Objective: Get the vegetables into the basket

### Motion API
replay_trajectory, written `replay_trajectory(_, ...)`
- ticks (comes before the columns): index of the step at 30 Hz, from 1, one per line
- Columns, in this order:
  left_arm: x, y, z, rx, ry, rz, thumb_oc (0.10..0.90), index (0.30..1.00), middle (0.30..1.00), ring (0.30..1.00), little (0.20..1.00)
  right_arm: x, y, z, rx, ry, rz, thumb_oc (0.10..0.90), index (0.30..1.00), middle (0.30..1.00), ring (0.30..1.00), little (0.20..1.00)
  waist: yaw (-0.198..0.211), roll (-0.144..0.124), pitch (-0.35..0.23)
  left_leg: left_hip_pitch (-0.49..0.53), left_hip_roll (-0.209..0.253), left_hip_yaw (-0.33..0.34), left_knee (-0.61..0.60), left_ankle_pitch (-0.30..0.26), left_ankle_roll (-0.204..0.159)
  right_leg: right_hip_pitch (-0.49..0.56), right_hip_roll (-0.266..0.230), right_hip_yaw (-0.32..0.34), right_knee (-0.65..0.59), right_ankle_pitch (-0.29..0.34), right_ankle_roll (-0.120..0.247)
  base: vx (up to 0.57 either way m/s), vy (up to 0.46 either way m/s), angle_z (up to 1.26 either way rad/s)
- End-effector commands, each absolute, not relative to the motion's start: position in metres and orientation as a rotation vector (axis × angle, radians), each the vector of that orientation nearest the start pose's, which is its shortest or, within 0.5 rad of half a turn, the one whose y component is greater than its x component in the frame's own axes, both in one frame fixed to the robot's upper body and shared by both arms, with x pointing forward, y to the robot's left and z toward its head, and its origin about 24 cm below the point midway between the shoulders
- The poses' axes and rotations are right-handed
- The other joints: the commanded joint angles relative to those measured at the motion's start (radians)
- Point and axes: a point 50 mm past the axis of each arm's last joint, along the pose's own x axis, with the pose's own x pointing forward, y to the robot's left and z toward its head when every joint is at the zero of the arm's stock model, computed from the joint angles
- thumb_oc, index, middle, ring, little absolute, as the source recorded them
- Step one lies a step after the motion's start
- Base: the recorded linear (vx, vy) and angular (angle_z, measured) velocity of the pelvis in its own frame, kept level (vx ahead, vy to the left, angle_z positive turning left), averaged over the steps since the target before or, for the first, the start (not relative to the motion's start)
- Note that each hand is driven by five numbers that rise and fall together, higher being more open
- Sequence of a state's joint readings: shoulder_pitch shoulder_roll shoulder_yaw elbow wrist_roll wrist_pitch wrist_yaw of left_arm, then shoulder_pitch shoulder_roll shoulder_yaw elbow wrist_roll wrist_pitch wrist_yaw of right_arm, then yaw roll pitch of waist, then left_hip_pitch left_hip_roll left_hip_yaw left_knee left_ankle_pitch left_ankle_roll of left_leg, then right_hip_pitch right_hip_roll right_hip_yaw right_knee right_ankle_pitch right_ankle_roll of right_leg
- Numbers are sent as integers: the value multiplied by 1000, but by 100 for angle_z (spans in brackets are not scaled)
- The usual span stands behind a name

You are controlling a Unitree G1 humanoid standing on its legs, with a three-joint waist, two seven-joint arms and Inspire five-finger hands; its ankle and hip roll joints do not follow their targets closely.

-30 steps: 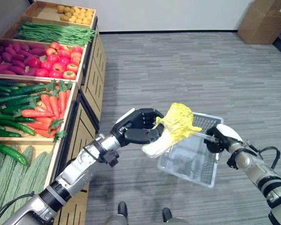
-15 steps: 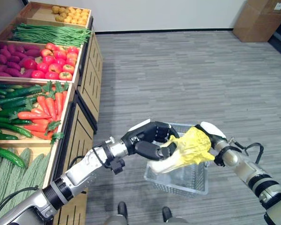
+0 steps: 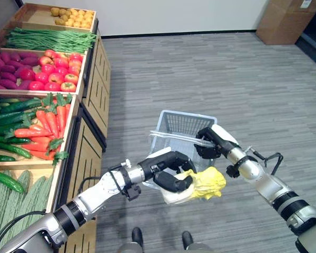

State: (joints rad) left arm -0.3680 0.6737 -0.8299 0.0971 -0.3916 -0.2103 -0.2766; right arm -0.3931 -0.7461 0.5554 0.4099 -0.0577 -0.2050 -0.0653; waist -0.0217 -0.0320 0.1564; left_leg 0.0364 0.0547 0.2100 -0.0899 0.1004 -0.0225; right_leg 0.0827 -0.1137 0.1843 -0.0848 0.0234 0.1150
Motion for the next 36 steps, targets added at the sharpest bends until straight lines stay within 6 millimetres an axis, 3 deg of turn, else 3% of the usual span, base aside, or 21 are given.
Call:
replay_trajectory(1, 267, 78, 80, 401, -233, -1006, 400, 300, 300, 300, 300, 331, -189, 167, -781, -489, 257, 400, 300, 300, 300, 300, 24, -20, -72, 70, 59, 50, 3, -71, -76, -72, 1, -33, 14, 64, 51, 11, -7, -4)
replay_trajectory(14, 294, 118, 24, 783, -92, -677, 400, 300, 300, 300, 300, 312, -182, 172, -680, -544, 323, 400, 300, 300, 300, 300, 21, -27, -77, 72, 64, 55, 3, -72, -79, -67, 4, -37, 9, 64, 48, 2, -1, -1)
replay_trajectory(15, 297, 129, 15, 856, -61, -605, 900, 1000, 1000, 1000, 1000, 310, -182, 169, -672, -536, 325, 400, 300, 300, 300, 300, 23, -29, -79, 73, 65, 54, 3, -73, -80, -65, 5, -39, 7, 64, 47, 0, 0, 0)
replay_trajectory(21, 295, 137, 8, 860, -45, -513, 900, 1000, 1000, 1000, 1000, 308, -188, 162, -683, -508, 312, 400, 300, 300, 300, 300, 29, -34, -79, 74, 69, 53, 3, -73, -81, -60, 5, -46, 6, 62, 45, 1, -5, 0)
replay_trajectory(29, 285, 124, 47, 806, -251, -572, 900, 1000, 1000, 1000, 1000, 306, -211, 145, -670, -429, 206, 400, 300, 300, 300, 300, 39, -32, -78, 74, 66, 36, 3, -78, -76, -50, 2, -59, 7, 54, 43, 5, 1, 2)
replay_trajectory(34, 281, 119, 73, 755, -372, -567, 900, 1000, 1000, 1000, 1000, 304, -216, 137, -658, -410, 171, 400, 300, 300, 300, 300, 43, -35, -78, 75, 64, 30, 3, -80, -74, -48, 0, -60, 8, 52, 43, 6, 0, 5)
replay_trajectory(36, 270, 122, 98, 556, -462, -528, 900, 1000, 1000, 1000, 1000, 300, -225, 130, -680, -381, 134, 400, 300, 300, 300, 300, 49, -34, -76, 75, 64, 26, 3, -79, -73, -50, 0, -64, 11, 53, 42, 0, 0, 0)
